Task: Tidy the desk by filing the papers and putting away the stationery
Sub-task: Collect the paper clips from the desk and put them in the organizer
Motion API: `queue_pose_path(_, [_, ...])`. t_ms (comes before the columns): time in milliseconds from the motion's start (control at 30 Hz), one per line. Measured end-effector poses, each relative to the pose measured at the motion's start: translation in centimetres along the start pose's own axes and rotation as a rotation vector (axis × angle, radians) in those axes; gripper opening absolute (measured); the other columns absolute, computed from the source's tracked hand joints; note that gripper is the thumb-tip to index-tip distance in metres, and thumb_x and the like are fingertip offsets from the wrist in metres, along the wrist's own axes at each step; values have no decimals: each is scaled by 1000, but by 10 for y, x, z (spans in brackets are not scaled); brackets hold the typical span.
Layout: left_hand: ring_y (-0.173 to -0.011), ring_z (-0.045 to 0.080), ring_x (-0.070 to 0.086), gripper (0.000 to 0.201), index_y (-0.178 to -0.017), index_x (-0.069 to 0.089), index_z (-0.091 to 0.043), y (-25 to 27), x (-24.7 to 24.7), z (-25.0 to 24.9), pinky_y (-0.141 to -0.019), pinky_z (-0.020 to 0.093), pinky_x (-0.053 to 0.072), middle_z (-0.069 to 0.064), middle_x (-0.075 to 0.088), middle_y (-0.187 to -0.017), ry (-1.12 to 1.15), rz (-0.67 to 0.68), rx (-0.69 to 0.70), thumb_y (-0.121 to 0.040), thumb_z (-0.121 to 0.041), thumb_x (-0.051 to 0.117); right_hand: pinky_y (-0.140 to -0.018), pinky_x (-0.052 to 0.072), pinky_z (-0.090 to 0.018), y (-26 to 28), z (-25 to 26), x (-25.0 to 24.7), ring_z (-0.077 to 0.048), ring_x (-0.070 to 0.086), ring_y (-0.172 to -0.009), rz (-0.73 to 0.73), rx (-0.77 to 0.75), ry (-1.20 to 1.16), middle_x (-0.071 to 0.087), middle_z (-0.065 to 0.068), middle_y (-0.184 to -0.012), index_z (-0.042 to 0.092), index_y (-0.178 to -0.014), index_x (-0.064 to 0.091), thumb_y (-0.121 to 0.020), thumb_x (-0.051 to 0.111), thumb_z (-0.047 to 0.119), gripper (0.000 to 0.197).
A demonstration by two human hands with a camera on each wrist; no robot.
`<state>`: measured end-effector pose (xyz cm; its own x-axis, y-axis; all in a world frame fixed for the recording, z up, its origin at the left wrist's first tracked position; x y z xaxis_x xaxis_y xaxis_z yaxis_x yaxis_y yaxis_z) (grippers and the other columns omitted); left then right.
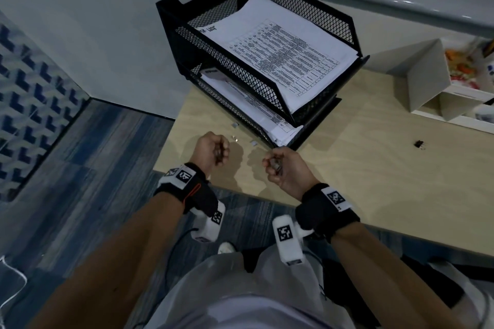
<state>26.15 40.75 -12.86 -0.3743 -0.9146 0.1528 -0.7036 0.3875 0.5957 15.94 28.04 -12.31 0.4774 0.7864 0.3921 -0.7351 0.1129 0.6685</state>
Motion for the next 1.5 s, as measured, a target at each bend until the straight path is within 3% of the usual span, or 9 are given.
queue_pose_path(267, [-60,16,46,22,-73,48,-13,-20,4,-50,-46,21,33,-2,47,-65,-813,-137,265,-92,-23,54,-55,30,-27,-12,32,45,-18,43,-52,-273,-401,1141,46,-4,-58,18,-52,38,-97,43,23,46])
queue_pose_path(400, [-98,33,58,46,-122,41,-3,-28,23,-39,-71,32,40,18,58,-109,-1312,-64,285,-93,-37,50,-79,49,-42,-14,37,56,-38,61,-104,-412,-416,1593,63,-20,-112,2,-122,43,-95,39,12,29])
queue_pose_path(533, [-104,39,59,43,-129,35,-2,-29,27,-32,-79,40,46,24,58,-120,-1540,-69,303,-99,-32,35,-82,51,-44,-20,28,60,-36,61,-108,-403,-383,1815,62,-19,-118,-1,-132,33,-93,34,4,39])
queue_pose_path(633, [-97,33,59,31,-112,49,-1,-34,16,-36,-75,34,43,22,60,-108,-1281,-71,291,-100,-25,32,-81,51,-44,-23,30,57,-36,62,-106,-376,-370,1856,63,-18,-115,-2,-129,33,-92,35,0,37])
queue_pose_path(800, [-30,9,27,33,-59,37,-14,-46,-23,-19,-35,13,17,-2,37,-40,-84,-115,-32,-91,-14,30,-80,50,-45,-22,27,50,-39,63,-100,-316,-343,1888,66,-19,-108,-2,-128,30,-89,35,-5,39])
queue_pose_path(967, [-33,10,28,34,-53,33,-15,-44,-20,-26,-39,18,19,-6,37,-35,69,-127,-25,-87,-15,31,-74,48,-35,-28,26,38,-30,62,-85,-230,-360,1406,63,-15,-92,1,-107,48,-95,40,6,16])
queue_pose_path(1067, [-52,15,45,31,-60,48,-11,-47,-16,-41,-55,25,33,2,50,-57,-309,-191,73,-91,-16,45,-40,31,-16,-27,13,21,-5,39,-41,-55,-169,581,41,4,-53,15,-71,44,-96,44,5,27])
queue_pose_path(1200, [-98,33,60,23,-92,56,1,-47,-1,-51,-76,33,41,24,61,-97,-889,-186,218,-97,-17,43,-31,24,-15,-11,3,9,-4,29,-32,143,73,-221,32,7,-40,15,-69,41,-84,48,21,18])
queue_pose_path(1500, [-95,39,61,32,-126,32,1,-43,19,-42,-73,40,44,25,62,-108,-1226,-166,241,-98,-15,34,-34,25,-14,-9,-7,-31,-7,38,-37,-44,90,-167,49,2,-51,11,-64,50,-93,37,27,35])
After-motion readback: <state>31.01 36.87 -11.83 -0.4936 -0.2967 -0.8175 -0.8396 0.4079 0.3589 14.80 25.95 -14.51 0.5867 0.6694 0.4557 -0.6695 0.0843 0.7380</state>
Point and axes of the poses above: each hand's wrist, its own y-axis away from the middle knuckle, its own x-axis out of the palm, z = x × y, the point moved 9 cm from there along -y, towards the middle knuckle
